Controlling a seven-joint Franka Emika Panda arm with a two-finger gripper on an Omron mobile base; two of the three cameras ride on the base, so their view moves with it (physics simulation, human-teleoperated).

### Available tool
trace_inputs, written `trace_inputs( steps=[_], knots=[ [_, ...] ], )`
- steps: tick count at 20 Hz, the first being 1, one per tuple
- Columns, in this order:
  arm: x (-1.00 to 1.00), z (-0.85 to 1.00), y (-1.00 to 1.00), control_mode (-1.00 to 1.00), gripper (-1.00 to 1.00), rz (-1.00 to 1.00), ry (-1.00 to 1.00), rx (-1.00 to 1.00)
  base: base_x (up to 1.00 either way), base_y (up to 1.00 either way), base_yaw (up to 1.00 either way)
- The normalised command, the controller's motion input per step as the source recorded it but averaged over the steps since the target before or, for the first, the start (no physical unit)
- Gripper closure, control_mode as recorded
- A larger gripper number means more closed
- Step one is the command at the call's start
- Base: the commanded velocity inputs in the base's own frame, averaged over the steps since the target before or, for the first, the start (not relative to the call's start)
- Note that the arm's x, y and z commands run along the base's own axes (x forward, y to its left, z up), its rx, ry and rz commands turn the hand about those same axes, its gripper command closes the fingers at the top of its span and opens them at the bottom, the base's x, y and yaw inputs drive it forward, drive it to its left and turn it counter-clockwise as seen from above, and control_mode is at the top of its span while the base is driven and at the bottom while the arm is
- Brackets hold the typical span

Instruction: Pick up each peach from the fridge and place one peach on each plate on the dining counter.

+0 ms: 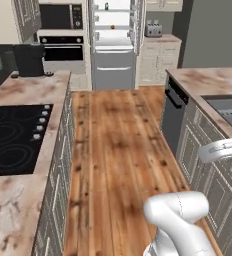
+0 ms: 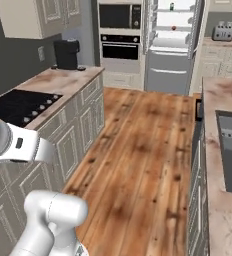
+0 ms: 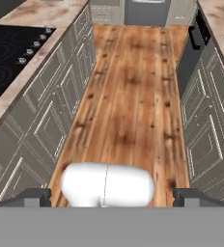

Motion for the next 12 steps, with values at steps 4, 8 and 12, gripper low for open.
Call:
trace_inputs(
  steps=[4, 8, 12],
  knots=[
    [0.0, 0.0, 0.0, 1.0, -1.0, 0.0, 0.0, 0.0, 1.0, -0.13, 0.0],
    [0.0, 0.0, 0.0, 1.0, -1.0, 0.0, 0.0, 0.0, 1.0, -0.2, 0.0],
    [0.0, 0.0, 0.0, 1.0, -1.0, 0.0, 0.0, 0.0, 1.0, -0.21, 0.02]
  ],
)
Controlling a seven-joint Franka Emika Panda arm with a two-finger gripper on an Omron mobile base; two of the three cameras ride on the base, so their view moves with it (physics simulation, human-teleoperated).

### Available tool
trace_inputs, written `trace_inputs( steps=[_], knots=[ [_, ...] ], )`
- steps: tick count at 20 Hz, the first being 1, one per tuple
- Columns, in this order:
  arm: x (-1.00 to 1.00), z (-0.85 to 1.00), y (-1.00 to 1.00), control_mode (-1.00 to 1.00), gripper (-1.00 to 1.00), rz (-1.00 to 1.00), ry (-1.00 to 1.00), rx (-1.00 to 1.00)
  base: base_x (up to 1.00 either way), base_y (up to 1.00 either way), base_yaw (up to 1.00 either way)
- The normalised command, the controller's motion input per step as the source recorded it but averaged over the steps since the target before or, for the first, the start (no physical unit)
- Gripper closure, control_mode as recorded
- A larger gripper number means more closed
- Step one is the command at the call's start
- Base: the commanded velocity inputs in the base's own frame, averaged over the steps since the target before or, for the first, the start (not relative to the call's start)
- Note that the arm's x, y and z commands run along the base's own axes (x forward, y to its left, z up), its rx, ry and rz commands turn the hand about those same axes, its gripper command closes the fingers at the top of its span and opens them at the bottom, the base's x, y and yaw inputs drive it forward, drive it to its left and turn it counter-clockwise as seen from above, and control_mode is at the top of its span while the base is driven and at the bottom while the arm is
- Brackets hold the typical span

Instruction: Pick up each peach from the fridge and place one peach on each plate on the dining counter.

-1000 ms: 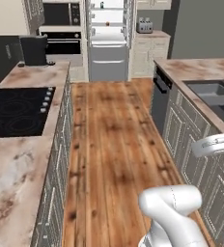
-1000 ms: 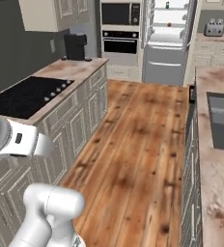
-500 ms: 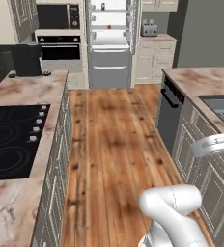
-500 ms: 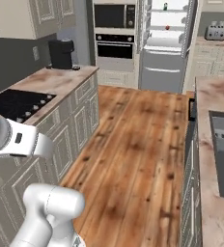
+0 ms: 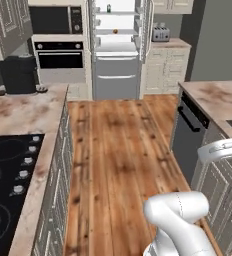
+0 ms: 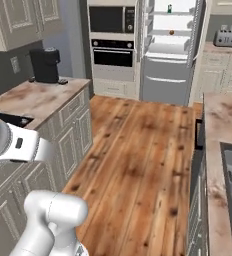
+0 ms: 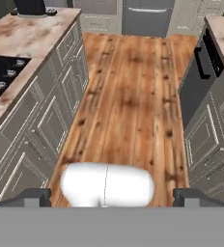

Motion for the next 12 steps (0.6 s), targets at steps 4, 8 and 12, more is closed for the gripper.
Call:
trace_inputs(
  steps=[4, 8, 12],
  knots=[
    [0.0, 0.0, 0.0, 1.0, -1.0, 0.0, 0.0, 0.0, 1.0, -0.34, 0.12],
    [0.0, 0.0, 0.0, 1.0, -1.0, 0.0, 0.0, 0.0, 1.0, -0.03, 0.05],
    [0.0, 0.0, 0.0, 1.0, -1.0, 0.0, 0.0, 0.0, 1.0, 0.0, 0.0]
  ],
)
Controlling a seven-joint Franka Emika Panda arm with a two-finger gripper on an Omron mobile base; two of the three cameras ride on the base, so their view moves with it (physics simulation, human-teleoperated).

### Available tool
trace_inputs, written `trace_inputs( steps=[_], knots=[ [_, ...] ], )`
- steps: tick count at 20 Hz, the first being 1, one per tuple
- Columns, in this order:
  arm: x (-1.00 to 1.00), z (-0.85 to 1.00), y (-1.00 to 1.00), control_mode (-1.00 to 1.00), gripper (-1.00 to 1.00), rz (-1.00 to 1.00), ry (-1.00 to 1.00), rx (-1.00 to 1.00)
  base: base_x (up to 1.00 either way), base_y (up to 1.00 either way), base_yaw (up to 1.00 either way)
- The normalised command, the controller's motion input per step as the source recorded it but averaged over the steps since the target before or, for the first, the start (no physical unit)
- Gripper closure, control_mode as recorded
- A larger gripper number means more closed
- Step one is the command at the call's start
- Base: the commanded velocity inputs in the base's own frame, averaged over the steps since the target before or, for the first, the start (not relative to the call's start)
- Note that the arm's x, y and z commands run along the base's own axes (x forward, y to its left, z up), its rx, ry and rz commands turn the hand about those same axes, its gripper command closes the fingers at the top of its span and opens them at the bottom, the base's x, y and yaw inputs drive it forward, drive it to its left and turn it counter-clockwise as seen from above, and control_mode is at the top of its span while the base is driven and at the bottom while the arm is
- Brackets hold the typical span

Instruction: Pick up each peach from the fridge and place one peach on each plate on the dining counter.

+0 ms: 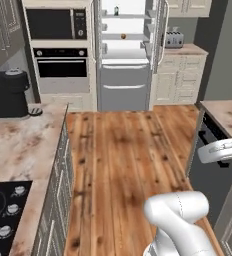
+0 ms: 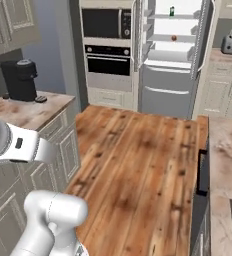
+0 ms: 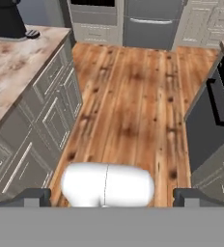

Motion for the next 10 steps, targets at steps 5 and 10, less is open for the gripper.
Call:
trace_inputs(
  steps=[5, 10],
  knots=[
    [0.0, 0.0, 0.0, 1.0, -1.0, 0.0, 0.0, 0.0, 1.0, -0.22, 0.04],
    [0.0, 0.0, 0.0, 1.0, -1.0, 0.0, 0.0, 0.0, 1.0, -0.25, 0.0]
  ],
)
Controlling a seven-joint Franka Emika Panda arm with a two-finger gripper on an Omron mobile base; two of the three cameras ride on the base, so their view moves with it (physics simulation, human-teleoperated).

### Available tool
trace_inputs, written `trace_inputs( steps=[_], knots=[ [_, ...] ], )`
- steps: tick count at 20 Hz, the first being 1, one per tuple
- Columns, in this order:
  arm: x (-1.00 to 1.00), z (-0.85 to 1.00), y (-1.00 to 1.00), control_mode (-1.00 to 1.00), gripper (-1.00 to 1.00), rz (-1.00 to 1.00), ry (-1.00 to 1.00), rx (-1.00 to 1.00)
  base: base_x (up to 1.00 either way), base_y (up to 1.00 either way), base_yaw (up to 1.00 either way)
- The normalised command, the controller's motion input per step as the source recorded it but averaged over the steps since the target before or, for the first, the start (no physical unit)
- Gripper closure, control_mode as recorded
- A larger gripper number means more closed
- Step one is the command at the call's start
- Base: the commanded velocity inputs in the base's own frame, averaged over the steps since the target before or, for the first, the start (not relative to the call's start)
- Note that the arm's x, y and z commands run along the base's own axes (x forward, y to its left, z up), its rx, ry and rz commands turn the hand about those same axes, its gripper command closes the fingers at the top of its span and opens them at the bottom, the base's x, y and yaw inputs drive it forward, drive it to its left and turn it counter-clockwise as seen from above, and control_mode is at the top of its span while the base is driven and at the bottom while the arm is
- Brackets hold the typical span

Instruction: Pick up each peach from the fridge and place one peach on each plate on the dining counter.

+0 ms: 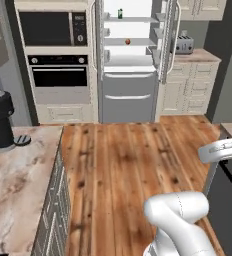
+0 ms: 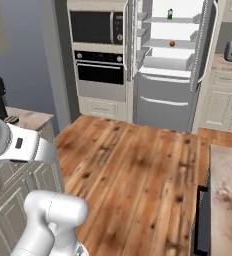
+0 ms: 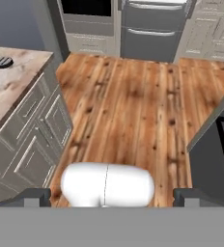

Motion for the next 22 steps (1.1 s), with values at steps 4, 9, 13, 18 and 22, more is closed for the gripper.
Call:
trace_inputs(
  steps=[4, 9, 13, 18, 22],
  knots=[
    [0.0, 0.0, 0.0, 1.0, -1.0, 0.0, 0.0, 0.0, 1.0, -0.11, 0.05],
    [0.0, 0.0, 0.0, 1.0, -1.0, 0.0, 0.0, 0.0, 1.0, -0.32, 0.0],
    [0.0, 0.0, 0.0, 1.0, -1.0, 0.0, 0.0, 0.0, 1.0, -0.38, 0.0],
    [0.0, 0.0, 0.0, 1.0, -1.0, 0.0, 0.0, 0.0, 1.0, -0.21, -0.01],
    [0.0, 0.0, 0.0, 1.0, -1.0, 0.0, 0.0, 0.0, 1.0, 0.0, -0.12]
  ],
)
